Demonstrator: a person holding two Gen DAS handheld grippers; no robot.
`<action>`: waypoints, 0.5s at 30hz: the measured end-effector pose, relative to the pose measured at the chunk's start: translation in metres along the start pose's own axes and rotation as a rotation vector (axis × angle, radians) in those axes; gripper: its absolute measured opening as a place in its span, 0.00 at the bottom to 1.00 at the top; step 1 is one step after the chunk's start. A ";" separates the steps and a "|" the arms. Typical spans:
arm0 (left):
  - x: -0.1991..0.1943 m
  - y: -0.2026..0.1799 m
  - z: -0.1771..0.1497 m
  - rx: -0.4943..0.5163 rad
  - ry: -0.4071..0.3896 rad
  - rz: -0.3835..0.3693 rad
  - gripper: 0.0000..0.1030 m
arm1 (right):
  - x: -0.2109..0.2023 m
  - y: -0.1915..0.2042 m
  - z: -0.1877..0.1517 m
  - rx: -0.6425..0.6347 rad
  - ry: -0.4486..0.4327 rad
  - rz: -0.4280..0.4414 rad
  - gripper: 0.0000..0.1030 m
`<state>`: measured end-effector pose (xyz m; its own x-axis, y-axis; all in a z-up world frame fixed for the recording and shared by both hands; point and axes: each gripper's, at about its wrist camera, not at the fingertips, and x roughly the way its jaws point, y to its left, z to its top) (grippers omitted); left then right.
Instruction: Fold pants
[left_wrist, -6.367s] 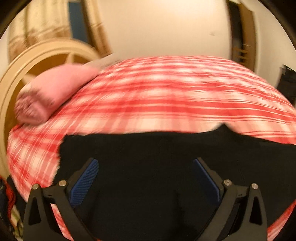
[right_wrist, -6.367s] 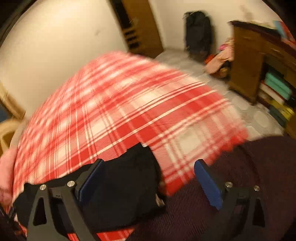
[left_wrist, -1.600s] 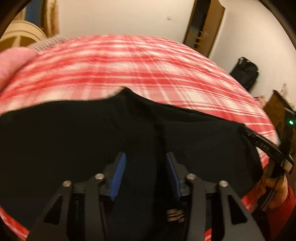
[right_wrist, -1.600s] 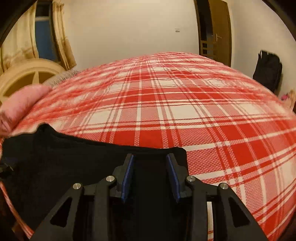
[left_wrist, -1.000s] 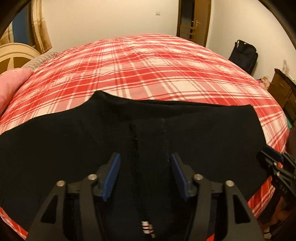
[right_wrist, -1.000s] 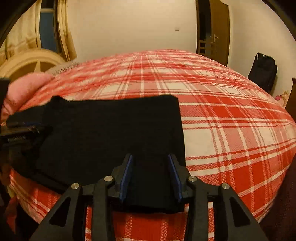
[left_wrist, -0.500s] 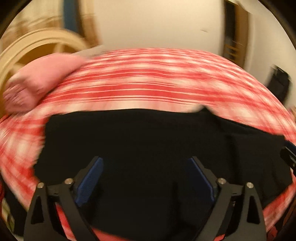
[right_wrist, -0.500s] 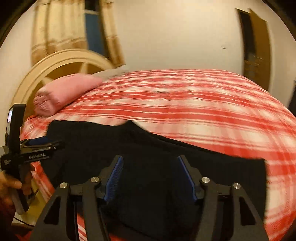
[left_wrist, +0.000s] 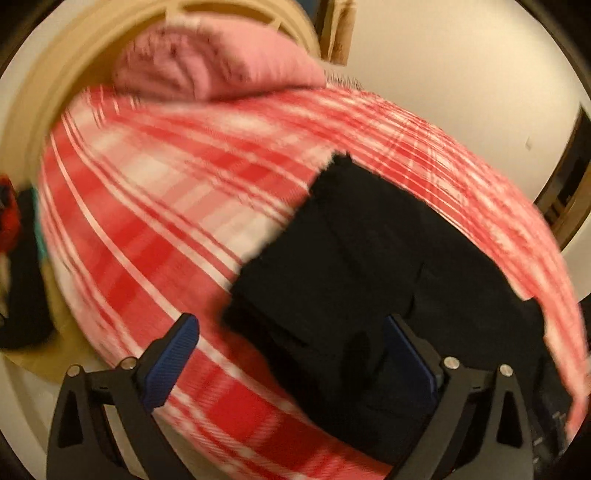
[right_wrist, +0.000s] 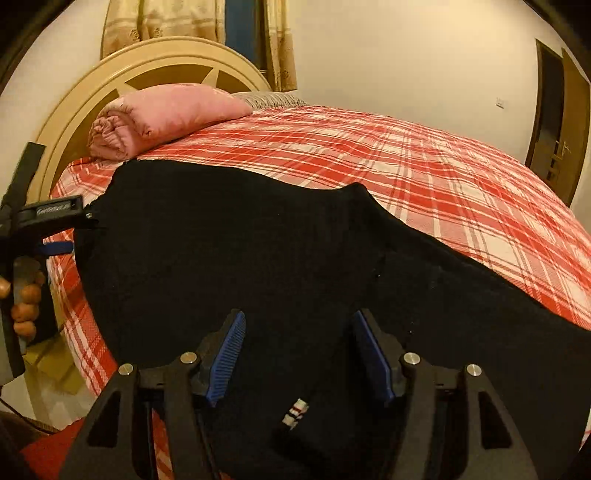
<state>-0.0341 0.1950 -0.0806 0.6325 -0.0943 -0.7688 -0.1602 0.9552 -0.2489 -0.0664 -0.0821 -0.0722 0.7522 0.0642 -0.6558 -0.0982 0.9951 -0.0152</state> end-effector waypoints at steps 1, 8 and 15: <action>0.005 0.001 -0.001 -0.035 0.022 -0.031 0.98 | -0.002 -0.001 0.000 0.010 0.000 0.012 0.61; 0.015 0.007 -0.004 -0.171 0.016 -0.084 0.98 | -0.015 -0.009 0.000 0.070 -0.019 0.031 0.61; 0.013 0.003 -0.004 -0.163 -0.037 -0.035 0.69 | -0.034 -0.014 0.006 0.099 -0.076 0.031 0.61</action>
<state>-0.0289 0.1953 -0.0936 0.6670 -0.1139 -0.7363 -0.2560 0.8931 -0.3700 -0.0871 -0.0974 -0.0455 0.7977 0.0967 -0.5953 -0.0600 0.9949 0.0812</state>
